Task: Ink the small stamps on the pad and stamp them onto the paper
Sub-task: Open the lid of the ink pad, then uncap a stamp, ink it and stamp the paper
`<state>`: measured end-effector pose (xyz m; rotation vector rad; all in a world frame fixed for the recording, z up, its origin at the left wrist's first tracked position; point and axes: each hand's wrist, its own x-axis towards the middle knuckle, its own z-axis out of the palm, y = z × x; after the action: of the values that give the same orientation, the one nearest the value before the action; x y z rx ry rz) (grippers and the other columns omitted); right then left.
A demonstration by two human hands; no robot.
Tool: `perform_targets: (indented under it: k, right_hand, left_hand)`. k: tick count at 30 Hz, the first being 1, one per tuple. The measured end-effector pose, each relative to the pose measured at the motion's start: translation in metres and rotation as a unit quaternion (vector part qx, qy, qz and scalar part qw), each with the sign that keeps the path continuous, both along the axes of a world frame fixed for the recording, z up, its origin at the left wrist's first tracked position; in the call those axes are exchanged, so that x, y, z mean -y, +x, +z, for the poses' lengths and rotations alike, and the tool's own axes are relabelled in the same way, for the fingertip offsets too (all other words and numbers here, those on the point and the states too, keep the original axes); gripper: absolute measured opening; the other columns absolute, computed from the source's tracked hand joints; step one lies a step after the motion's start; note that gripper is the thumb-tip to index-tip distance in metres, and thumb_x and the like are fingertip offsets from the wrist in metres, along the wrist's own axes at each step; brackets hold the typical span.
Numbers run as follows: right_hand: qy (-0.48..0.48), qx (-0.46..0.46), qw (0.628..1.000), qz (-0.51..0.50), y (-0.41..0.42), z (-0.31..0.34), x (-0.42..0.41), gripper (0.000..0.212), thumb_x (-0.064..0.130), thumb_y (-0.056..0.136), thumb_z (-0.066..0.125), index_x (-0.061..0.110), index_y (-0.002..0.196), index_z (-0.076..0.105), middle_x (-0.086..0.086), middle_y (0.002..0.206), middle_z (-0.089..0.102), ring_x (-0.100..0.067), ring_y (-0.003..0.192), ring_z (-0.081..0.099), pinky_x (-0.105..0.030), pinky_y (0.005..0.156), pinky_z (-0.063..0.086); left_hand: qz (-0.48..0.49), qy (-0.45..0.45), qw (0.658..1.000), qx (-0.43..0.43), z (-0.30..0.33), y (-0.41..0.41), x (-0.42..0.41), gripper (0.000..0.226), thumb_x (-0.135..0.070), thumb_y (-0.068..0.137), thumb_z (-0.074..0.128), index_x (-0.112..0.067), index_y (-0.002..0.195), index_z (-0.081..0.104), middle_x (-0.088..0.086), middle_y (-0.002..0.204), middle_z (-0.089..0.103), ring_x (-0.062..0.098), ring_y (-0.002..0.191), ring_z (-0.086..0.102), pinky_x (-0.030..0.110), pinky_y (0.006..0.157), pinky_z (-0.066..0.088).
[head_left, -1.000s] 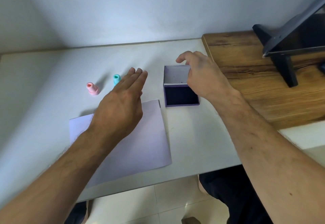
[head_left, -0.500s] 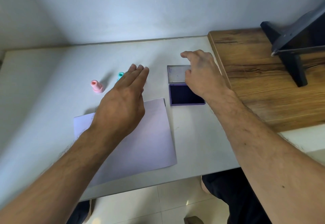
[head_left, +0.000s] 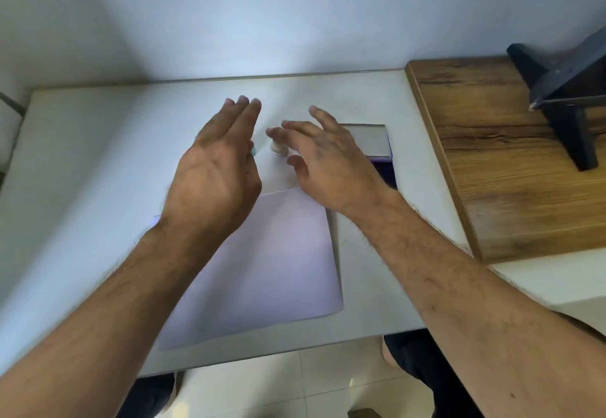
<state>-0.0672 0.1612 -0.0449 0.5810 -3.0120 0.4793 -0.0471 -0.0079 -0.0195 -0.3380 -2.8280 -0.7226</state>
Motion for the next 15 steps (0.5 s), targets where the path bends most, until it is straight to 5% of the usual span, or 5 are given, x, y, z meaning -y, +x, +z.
perform_targets:
  k: [4,7,10,12,15]
  right_hand:
    - [-0.055,-0.073,0.995,-0.051,0.002,-0.003,0.004,0.032,0.007,0.084,0.071,0.018,0.114,0.068,-0.004,0.103,0.074,-0.033,0.118,0.056,-0.049,0.094,0.047]
    - [-0.106,-0.117,0.985,-0.075,0.002,-0.002,0.003,0.024,0.006,0.077,0.076,0.017,0.099,0.074,0.017,0.07,0.052,-0.021,0.087,0.058,-0.037,0.074,0.052]
    - [-0.214,0.0,0.966,-0.148,-0.002,0.004,0.005,0.019,0.026,0.083,0.075,0.027,0.101,0.071,0.023,0.078,0.056,-0.006,0.091,0.055,-0.019,0.073,0.045]
    - [-0.352,0.078,0.912,-0.198,-0.005,0.011,0.006,0.022,0.032,0.078,0.079,0.029,0.099,0.072,0.019,0.083,0.07,0.002,0.086,0.065,-0.011,0.072,0.049]
    - [-0.505,0.187,0.82,-0.193,-0.008,0.02,0.001,0.023,0.022,0.083,0.075,0.028,0.105,0.075,0.012,0.086,0.075,-0.004,0.079,0.069,-0.026,0.076,0.06]
  left_hand:
    - [0.035,0.002,0.999,0.005,0.003,-0.001,0.001,0.06,0.001,0.093,0.046,-0.01,0.15,0.033,0.017,0.15,0.043,0.031,0.139,0.039,0.041,0.105,0.04]
    - [0.034,0.001,0.999,-0.002,0.005,0.0,0.0,0.06,0.002,0.093,0.048,-0.011,0.15,0.034,0.018,0.149,0.045,0.034,0.135,0.044,0.042,0.101,0.043]
    - [0.027,0.007,1.0,-0.005,0.006,0.001,-0.001,0.06,-0.002,0.093,0.054,-0.013,0.149,0.036,0.014,0.146,0.049,0.032,0.129,0.051,0.037,0.098,0.045]
    - [0.021,0.024,0.999,0.0,0.007,0.001,-0.001,0.063,-0.01,0.09,0.064,-0.018,0.148,0.039,0.008,0.143,0.053,0.029,0.12,0.058,0.032,0.095,0.045]
    - [0.022,0.1,0.994,0.027,0.008,0.001,0.0,0.063,-0.025,0.082,0.079,-0.027,0.139,0.051,-0.003,0.13,0.063,0.016,0.107,0.065,0.027,0.096,0.049]
